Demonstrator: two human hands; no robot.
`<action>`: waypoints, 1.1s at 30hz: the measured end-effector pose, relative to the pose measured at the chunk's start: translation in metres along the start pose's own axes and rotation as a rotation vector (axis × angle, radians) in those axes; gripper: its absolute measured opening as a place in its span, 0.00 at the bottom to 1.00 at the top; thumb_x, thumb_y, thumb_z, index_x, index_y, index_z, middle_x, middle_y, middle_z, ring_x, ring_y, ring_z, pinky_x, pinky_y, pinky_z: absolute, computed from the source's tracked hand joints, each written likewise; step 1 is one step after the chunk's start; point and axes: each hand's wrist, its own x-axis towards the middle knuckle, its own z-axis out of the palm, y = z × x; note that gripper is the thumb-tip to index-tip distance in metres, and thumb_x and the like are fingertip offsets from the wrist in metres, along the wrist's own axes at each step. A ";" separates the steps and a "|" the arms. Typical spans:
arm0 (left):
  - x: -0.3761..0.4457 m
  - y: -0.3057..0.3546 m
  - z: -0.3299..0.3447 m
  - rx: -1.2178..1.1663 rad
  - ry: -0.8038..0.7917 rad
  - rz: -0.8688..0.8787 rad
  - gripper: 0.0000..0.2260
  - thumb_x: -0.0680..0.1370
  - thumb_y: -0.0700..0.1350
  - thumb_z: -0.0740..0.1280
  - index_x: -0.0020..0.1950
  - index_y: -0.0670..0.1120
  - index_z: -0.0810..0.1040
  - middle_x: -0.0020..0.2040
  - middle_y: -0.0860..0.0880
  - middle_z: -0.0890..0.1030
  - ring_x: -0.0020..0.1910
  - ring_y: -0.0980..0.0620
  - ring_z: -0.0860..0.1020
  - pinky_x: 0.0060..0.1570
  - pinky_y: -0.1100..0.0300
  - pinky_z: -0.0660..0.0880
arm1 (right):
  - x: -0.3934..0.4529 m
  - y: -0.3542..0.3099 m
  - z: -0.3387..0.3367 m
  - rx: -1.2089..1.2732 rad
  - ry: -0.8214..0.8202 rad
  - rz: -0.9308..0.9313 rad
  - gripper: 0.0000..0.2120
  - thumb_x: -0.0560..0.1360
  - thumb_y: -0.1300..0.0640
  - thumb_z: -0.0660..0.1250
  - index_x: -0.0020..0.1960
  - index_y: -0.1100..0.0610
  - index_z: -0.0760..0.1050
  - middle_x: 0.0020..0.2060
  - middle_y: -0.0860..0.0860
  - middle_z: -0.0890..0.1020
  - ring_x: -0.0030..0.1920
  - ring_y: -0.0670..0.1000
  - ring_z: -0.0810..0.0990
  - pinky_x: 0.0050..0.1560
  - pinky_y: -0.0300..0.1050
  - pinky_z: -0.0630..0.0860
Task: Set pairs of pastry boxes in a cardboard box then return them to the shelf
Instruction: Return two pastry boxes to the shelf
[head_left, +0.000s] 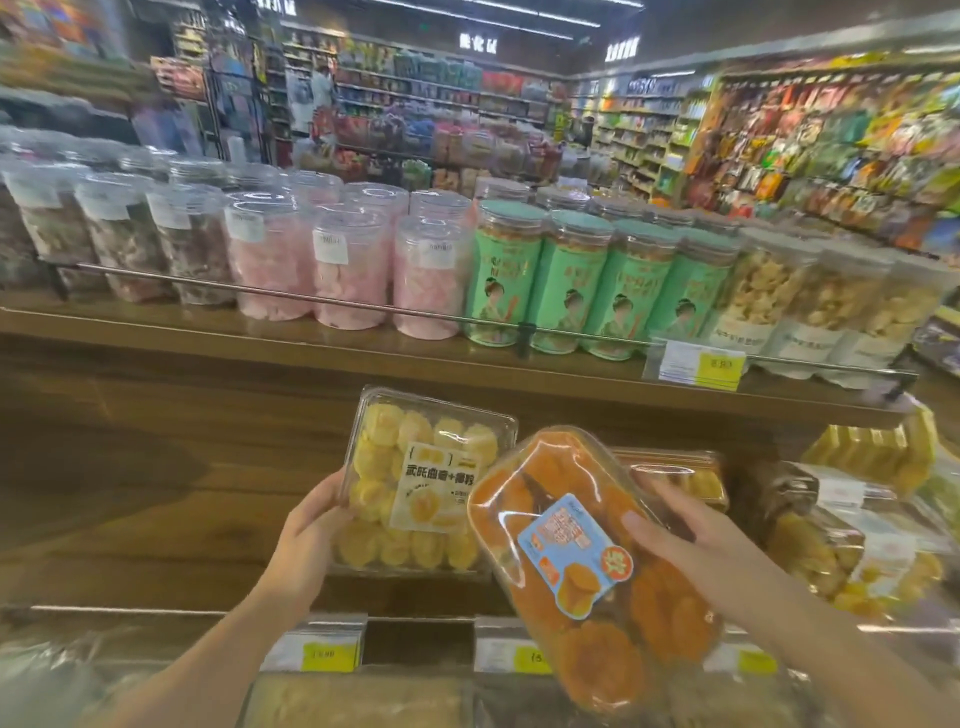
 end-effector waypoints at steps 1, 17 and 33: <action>0.005 -0.001 0.000 0.026 -0.034 0.011 0.24 0.81 0.31 0.59 0.71 0.50 0.78 0.64 0.43 0.83 0.65 0.40 0.81 0.65 0.35 0.75 | 0.004 0.003 0.001 -0.002 -0.004 0.015 0.45 0.66 0.35 0.70 0.80 0.42 0.59 0.60 0.35 0.75 0.55 0.36 0.78 0.52 0.34 0.78; 0.060 0.001 0.010 0.553 0.123 0.089 0.25 0.76 0.39 0.76 0.69 0.54 0.73 0.57 0.58 0.81 0.58 0.53 0.80 0.58 0.51 0.79 | 0.027 0.016 0.005 -0.017 -0.027 -0.033 0.43 0.64 0.32 0.71 0.76 0.35 0.60 0.60 0.28 0.73 0.59 0.32 0.75 0.48 0.30 0.76; 0.071 0.002 0.007 0.557 0.087 0.020 0.26 0.77 0.45 0.76 0.74 0.51 0.73 0.63 0.55 0.82 0.64 0.51 0.79 0.67 0.45 0.76 | 0.028 0.022 -0.003 -0.079 -0.026 -0.047 0.48 0.61 0.28 0.70 0.78 0.38 0.60 0.63 0.32 0.73 0.58 0.31 0.73 0.54 0.33 0.74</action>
